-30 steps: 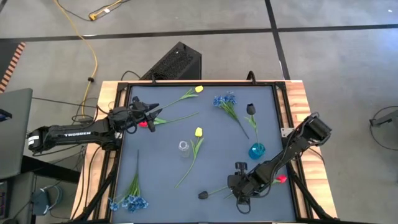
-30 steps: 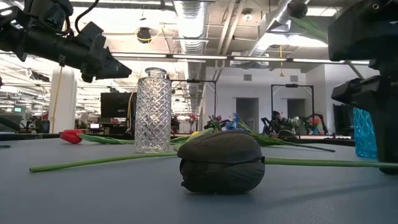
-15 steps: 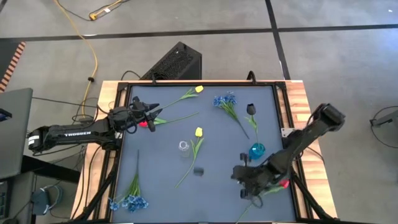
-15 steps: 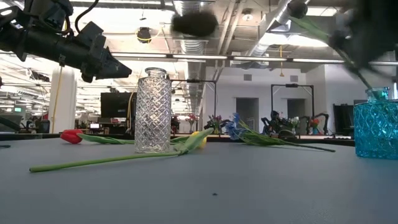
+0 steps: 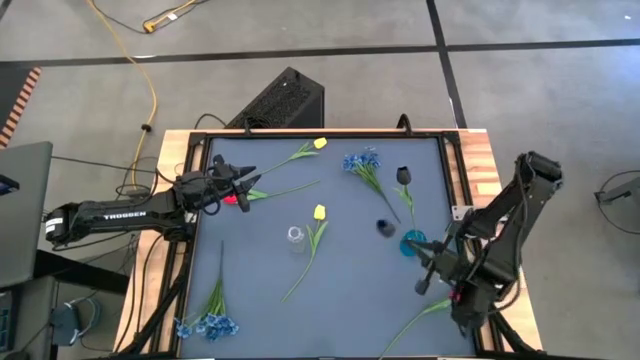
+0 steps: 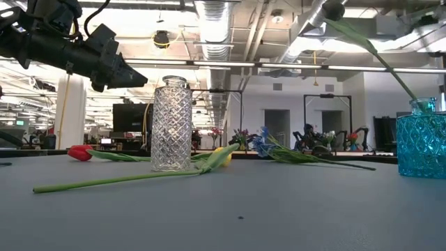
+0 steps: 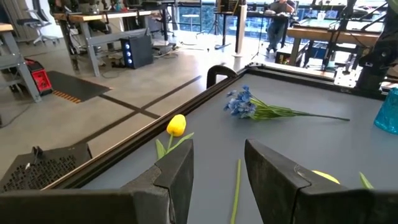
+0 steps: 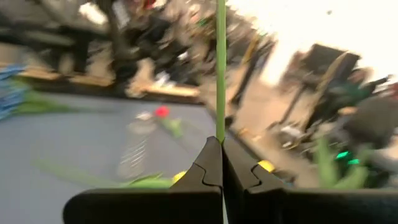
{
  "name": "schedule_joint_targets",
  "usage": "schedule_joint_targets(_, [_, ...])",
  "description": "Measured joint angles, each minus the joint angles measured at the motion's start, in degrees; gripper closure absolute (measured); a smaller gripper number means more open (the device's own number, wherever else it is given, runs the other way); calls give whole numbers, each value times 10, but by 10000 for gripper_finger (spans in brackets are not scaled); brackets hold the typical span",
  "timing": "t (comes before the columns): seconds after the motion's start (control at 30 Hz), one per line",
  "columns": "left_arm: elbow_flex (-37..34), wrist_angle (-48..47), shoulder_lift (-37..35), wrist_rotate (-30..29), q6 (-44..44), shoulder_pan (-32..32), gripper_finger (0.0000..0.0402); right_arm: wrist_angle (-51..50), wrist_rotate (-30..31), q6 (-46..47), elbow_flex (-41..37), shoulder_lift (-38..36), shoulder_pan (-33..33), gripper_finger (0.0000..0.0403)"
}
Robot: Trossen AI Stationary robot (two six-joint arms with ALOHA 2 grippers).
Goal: Sort flowers into vase by color
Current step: Put the black flower into the blue vase
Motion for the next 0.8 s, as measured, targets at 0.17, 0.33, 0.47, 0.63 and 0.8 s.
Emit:
schedule_joint_targets(0.17, [0,0,0,-4,0,0,269,-163,19,196,-1,37,-22,386])
schedule_joint_targets(0.33, [0,0,0,-5,-1,0,269,-245,17,306,-1,65,-35,386])
schedule_joint_targets(0.47, [0,0,0,-5,-1,0,269,-267,-10,329,-1,68,-27,386])
schedule_joint_targets(0.63, [0,0,0,-6,0,0,269,-284,-24,329,-1,68,-18,386])
schedule_joint_targets(0.8, [0,0,0,-7,-2,0,269,-293,-30,330,-1,68,-17,386])
